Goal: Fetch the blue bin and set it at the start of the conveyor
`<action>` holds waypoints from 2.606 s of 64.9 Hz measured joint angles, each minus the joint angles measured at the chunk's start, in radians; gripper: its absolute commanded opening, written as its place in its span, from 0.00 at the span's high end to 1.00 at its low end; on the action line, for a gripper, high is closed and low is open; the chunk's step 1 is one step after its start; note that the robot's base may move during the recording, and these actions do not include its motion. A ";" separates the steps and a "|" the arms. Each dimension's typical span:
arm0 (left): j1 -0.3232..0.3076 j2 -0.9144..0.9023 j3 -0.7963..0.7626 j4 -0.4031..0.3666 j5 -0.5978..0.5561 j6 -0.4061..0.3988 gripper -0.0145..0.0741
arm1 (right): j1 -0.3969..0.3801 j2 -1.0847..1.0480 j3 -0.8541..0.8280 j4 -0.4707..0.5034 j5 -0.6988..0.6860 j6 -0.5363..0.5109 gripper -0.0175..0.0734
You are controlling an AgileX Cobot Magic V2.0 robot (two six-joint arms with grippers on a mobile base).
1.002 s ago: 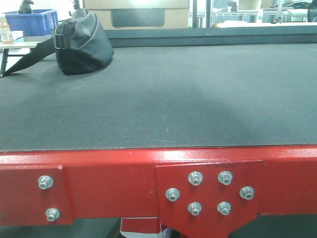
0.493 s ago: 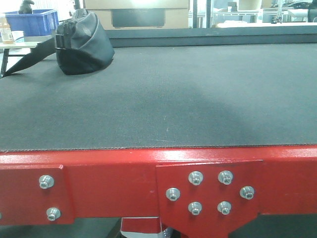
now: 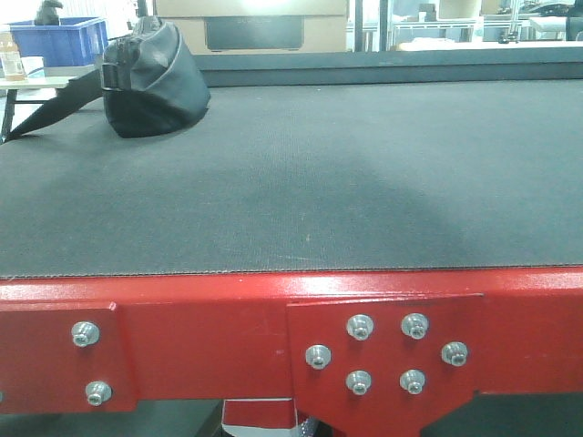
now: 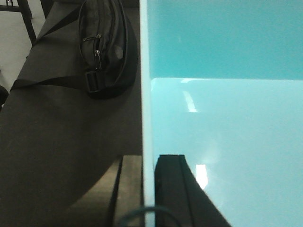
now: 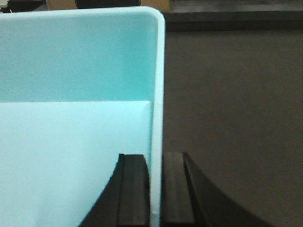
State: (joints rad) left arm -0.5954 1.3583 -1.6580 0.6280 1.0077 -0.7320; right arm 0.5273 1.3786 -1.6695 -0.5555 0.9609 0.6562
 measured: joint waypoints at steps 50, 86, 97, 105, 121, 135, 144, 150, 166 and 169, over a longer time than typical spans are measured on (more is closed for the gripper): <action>0.165 0.211 0.354 -0.157 -0.459 -0.005 0.96 | -0.205 0.146 0.456 -0.020 -0.522 0.129 0.99; 0.177 0.368 0.366 -0.105 -0.535 -0.012 0.96 | -0.239 0.360 0.465 -0.020 -0.617 0.135 0.99; 0.186 0.380 0.366 -0.091 -0.537 -0.012 0.84 | -0.241 0.382 0.465 -0.019 -0.632 0.138 0.90; 0.209 0.381 0.364 -0.130 -0.553 -0.012 0.56 | -0.241 0.382 0.446 -0.016 -0.646 0.140 0.57; 0.211 0.384 0.361 -0.175 -0.589 -0.012 0.36 | -0.218 0.382 0.374 -0.011 -0.653 0.138 0.46; 0.216 0.373 0.356 -0.158 -0.596 -0.012 0.36 | -0.218 0.382 0.340 -0.011 -0.628 0.138 0.46; 0.226 0.346 0.355 -0.154 -0.593 -0.012 0.49 | -0.218 0.368 0.340 -0.011 -0.605 0.138 0.50; 0.228 0.312 0.355 -0.152 -0.589 -0.012 0.67 | -0.218 0.336 0.340 -0.011 -0.598 0.138 0.63; 0.228 0.170 0.354 -0.155 -0.591 -0.012 0.96 | -0.218 0.200 0.338 -0.009 -0.534 0.138 0.99; 0.228 0.146 0.354 -0.171 -0.586 -0.012 0.96 | -0.218 0.179 0.338 -0.009 -0.520 0.131 0.99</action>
State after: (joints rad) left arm -0.3672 1.5044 -1.3038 0.4568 0.4214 -0.7437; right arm 0.3089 1.5574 -1.3312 -0.5645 0.4410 0.7868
